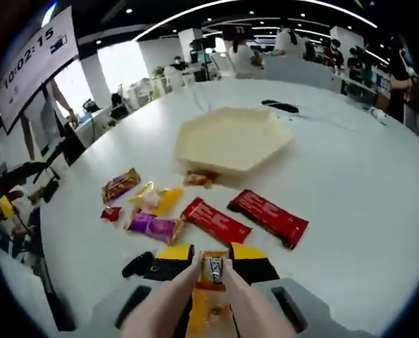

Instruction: Place the target food into the container with the food tongs after gripping and lifting it, then release it inside without dropping or visibly crushing the food.

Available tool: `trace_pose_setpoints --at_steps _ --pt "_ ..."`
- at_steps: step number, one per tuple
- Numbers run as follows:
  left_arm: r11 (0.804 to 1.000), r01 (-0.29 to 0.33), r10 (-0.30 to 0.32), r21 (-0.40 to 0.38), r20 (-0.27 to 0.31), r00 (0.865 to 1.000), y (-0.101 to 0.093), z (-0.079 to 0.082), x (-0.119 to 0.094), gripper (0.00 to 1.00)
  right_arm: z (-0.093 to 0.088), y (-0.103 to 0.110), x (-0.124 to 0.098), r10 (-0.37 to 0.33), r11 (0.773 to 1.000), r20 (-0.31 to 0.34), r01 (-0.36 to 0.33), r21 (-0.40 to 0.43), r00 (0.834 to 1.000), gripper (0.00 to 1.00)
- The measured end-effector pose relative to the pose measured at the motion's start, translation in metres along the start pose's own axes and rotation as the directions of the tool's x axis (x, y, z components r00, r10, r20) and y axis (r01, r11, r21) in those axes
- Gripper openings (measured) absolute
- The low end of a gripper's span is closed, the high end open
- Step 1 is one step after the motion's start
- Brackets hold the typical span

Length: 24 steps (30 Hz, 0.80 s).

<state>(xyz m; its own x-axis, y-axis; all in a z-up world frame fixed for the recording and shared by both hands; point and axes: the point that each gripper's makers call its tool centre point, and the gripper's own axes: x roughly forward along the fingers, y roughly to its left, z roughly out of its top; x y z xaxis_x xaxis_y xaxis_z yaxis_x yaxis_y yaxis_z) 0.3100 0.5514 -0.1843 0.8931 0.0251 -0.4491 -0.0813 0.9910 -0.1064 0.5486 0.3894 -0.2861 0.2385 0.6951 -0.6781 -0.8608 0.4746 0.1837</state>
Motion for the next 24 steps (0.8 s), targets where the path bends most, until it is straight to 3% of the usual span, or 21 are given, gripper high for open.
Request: trace_pose_setpoints --at_steps 12,24 --pt "1.0 0.027 -0.027 0.011 0.016 1.0 -0.003 0.003 0.003 0.97 0.012 -0.003 -0.03 -0.019 0.998 0.055 0.016 0.062 0.998 0.18" --pt "0.999 0.044 -0.044 0.03 0.015 0.999 -0.002 0.003 0.003 0.97 0.022 0.001 -0.053 -0.045 0.998 0.104 0.039 0.058 0.994 0.18"
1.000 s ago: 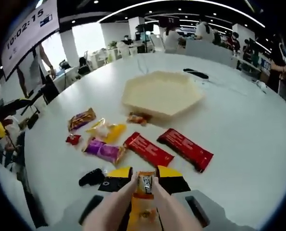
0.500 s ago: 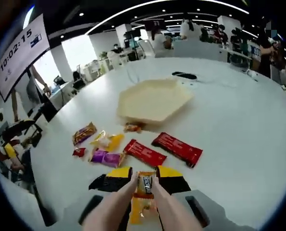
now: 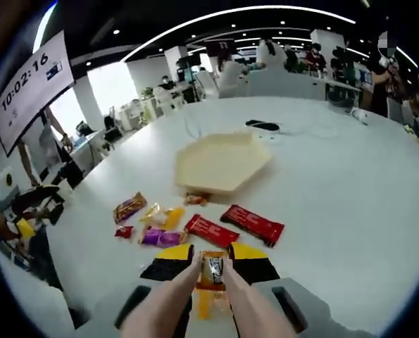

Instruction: Place the target food into the container with the food tongs after gripping and lifting it, then release it inside without dropping or visibly crushing the food.

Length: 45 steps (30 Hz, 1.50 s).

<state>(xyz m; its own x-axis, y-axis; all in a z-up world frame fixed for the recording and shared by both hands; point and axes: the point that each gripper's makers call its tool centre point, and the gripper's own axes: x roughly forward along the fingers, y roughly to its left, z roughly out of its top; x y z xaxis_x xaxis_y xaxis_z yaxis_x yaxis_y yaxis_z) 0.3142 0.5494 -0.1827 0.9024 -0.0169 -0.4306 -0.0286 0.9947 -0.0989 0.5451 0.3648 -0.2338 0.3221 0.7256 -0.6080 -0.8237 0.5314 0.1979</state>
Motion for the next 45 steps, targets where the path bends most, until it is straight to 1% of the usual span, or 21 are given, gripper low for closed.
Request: trace_pose_setpoints --at_steps 6,12,14,15,17,20,22,23,24,27,29,31,33,37,41,44,45 --pt "1.0 0.007 -0.007 0.002 -0.001 1.0 -0.001 -0.001 0.003 0.97 0.001 0.011 -0.016 -0.01 1.0 0.02 0.01 0.004 1.0 0.18" --pt "1.0 0.02 -0.02 0.002 0.01 1.0 -0.003 0.001 0.008 0.97 -0.002 0.019 -0.032 -0.025 0.999 0.042 0.023 0.037 0.999 0.18" --pt "1.0 0.029 -0.029 -0.004 0.013 0.999 -0.004 0.001 0.011 0.97 -0.003 0.012 -0.033 -0.031 0.999 0.044 0.03 0.037 0.999 0.18" --pt "0.999 0.032 -0.032 -0.003 0.012 0.999 -0.004 0.001 0.011 0.97 -0.003 0.012 -0.035 -0.036 0.999 0.051 0.034 0.042 0.998 0.18" --pt "0.997 0.071 -0.071 0.017 -0.003 0.997 -0.009 0.0 0.018 0.97 -0.004 0.01 -0.038 -0.043 0.998 0.061 0.04 0.053 0.997 0.18" --pt "0.995 0.095 -0.094 0.04 -0.014 0.995 -0.013 0.002 0.023 0.97 -0.005 0.008 -0.046 -0.061 0.996 0.072 0.057 0.061 0.996 0.18" --pt "0.994 0.1 -0.099 0.045 -0.013 0.995 -0.014 0.005 0.025 0.97 -0.007 0.011 -0.051 -0.063 0.995 0.076 0.057 0.079 0.995 0.18" --pt "0.993 0.104 -0.104 0.051 0.002 0.995 -0.015 0.009 0.026 0.98 -0.008 0.011 -0.053 -0.065 0.995 0.079 0.058 0.083 0.995 0.18" --pt "0.993 0.103 -0.103 0.051 0.006 0.995 -0.014 0.01 0.028 0.98 -0.008 0.011 -0.054 -0.065 0.994 0.08 0.058 0.093 0.995 0.18" --pt "0.994 0.103 -0.103 0.037 -0.002 0.995 -0.015 0.009 0.032 0.97 -0.01 0.014 -0.058 -0.07 0.994 0.079 0.063 0.093 0.994 0.18" --pt "0.993 0.114 -0.114 0.037 -0.002 0.993 -0.019 0.008 0.033 0.98 -0.01 0.014 -0.06 -0.072 0.993 0.08 0.065 0.095 0.994 0.18" --pt "0.991 0.125 -0.125 0.038 -0.019 0.992 -0.023 0.005 0.035 0.97 -0.009 0.013 -0.063 -0.078 0.993 0.081 0.07 0.095 0.994 0.18" --pt "0.991 0.13 -0.13 0.036 -0.023 0.991 -0.025 0.006 0.036 0.98 -0.007 0.012 -0.067 -0.077 0.992 0.084 0.068 0.102 0.993 0.18" --pt "0.992 0.126 -0.126 0.029 -0.021 0.992 -0.03 0.013 0.039 0.98 -0.003 0.007 -0.069 -0.071 0.992 0.087 0.061 0.108 0.994 0.18" --pt "0.994 0.107 -0.107 0.027 -0.021 0.994 -0.034 0.02 0.045 0.98 0.007 0.003 -0.071 -0.051 0.994 0.101 0.041 0.103 0.994 0.19" --pt "0.997 0.078 -0.078 0.023 -0.015 0.997 -0.035 0.025 0.045 0.97 0.013 -0.002 -0.072 -0.033 0.994 0.119 0.02 0.11 0.992 0.19" --pt "0.999 0.047 -0.046 0.012 -0.022 0.999 -0.034 0.028 0.042 0.97 0.013 -0.003 -0.073 -0.024 0.994 0.121 0.01 0.113 0.992 0.19"
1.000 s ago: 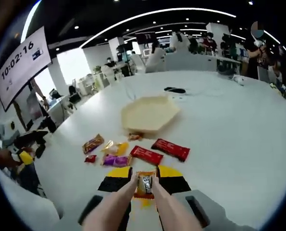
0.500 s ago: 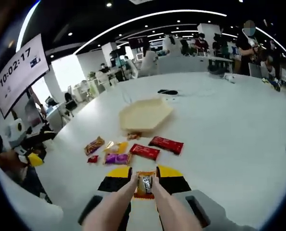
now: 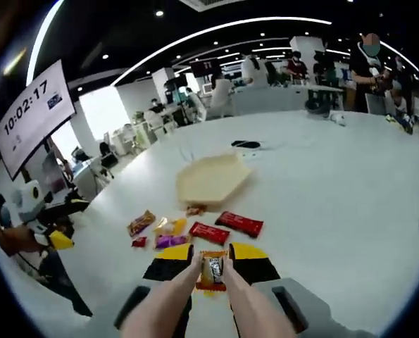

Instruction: Place the target food into the container with the food tongs after gripping and lifting it, then release it inside without dropping or visibly crushing the food.

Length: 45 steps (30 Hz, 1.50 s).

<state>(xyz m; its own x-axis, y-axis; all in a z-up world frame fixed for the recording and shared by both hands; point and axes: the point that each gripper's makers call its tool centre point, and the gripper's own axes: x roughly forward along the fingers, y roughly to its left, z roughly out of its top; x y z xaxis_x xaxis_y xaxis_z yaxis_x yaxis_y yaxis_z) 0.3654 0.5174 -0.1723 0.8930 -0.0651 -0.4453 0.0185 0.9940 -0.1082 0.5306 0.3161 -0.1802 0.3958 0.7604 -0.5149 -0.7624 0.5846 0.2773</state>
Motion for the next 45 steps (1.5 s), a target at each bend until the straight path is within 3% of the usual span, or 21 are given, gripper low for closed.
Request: trace_pose_setpoints --at_steps 2,5,12,15,19,30,45 --pt "1.0 -0.019 0.02 -0.024 0.037 0.999 -0.003 0.008 -0.003 0.98 0.001 -0.002 0.0 0.009 1.0 0.003 -0.009 -0.011 1.0 0.19" --pt "0.999 -0.051 0.051 -0.011 0.003 0.999 -0.006 0.003 -0.003 0.98 0.002 -0.005 -0.002 0.033 0.999 0.005 -0.033 -0.014 0.999 0.19" --pt "0.993 -0.114 0.115 -0.016 0.035 0.993 -0.009 0.011 -0.004 0.98 0.007 -0.016 -0.001 0.09 0.995 0.014 -0.09 -0.049 0.996 0.19" --pt "0.99 -0.139 0.139 -0.014 0.012 0.99 -0.011 0.007 -0.002 0.98 0.009 -0.017 0.001 0.102 0.993 0.012 -0.101 -0.059 0.995 0.19" --pt "0.989 -0.146 0.146 -0.011 0.019 0.989 -0.017 0.011 -0.001 0.99 0.013 -0.012 0.002 0.138 0.988 0.006 -0.137 -0.077 0.99 0.19" --pt "0.984 -0.176 0.176 -0.017 0.019 0.984 -0.009 0.014 0.003 0.99 0.021 -0.014 0.015 0.171 0.982 0.007 -0.17 -0.079 0.985 0.19" --pt "0.984 -0.179 0.179 -0.023 0.027 0.983 -0.012 0.008 -0.005 0.99 0.037 -0.006 0.028 0.182 0.976 0.007 -0.18 -0.12 0.983 0.19"
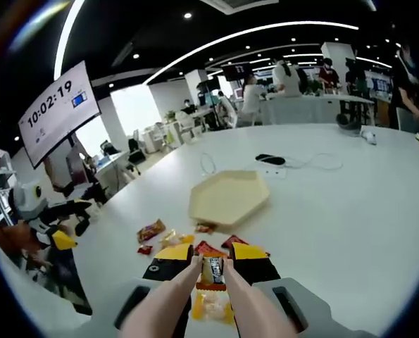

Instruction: Place the target food into the container with the food tongs after gripping and lifting it, then release it inside without dropping or visibly crushing the food.

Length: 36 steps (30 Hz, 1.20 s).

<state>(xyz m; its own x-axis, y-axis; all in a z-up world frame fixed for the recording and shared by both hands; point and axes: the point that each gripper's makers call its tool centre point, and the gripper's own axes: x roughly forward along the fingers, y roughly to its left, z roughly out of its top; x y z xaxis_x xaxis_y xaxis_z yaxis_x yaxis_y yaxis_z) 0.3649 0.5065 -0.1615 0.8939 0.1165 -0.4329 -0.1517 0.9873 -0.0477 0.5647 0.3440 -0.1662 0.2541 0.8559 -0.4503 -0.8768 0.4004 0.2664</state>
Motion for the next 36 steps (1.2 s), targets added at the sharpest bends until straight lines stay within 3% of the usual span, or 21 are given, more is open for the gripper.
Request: trace_pose_setpoints --at_steps 19,31,36 --pt "0.999 -0.039 0.039 -0.035 0.007 0.999 0.013 -0.004 -0.01 0.99 0.041 0.001 0.048 0.05 0.996 -0.009 -0.05 -0.07 0.999 0.19" --pt "0.996 -0.057 0.058 -0.065 0.014 0.998 0.016 -0.006 -0.01 0.99 0.078 0.004 0.085 0.068 0.993 -0.011 -0.069 -0.098 0.998 0.19" --pt "0.996 -0.051 0.052 -0.073 0.014 0.999 0.016 -0.007 -0.004 0.99 0.081 0.006 0.101 0.077 0.991 -0.035 -0.08 -0.106 0.996 0.19"
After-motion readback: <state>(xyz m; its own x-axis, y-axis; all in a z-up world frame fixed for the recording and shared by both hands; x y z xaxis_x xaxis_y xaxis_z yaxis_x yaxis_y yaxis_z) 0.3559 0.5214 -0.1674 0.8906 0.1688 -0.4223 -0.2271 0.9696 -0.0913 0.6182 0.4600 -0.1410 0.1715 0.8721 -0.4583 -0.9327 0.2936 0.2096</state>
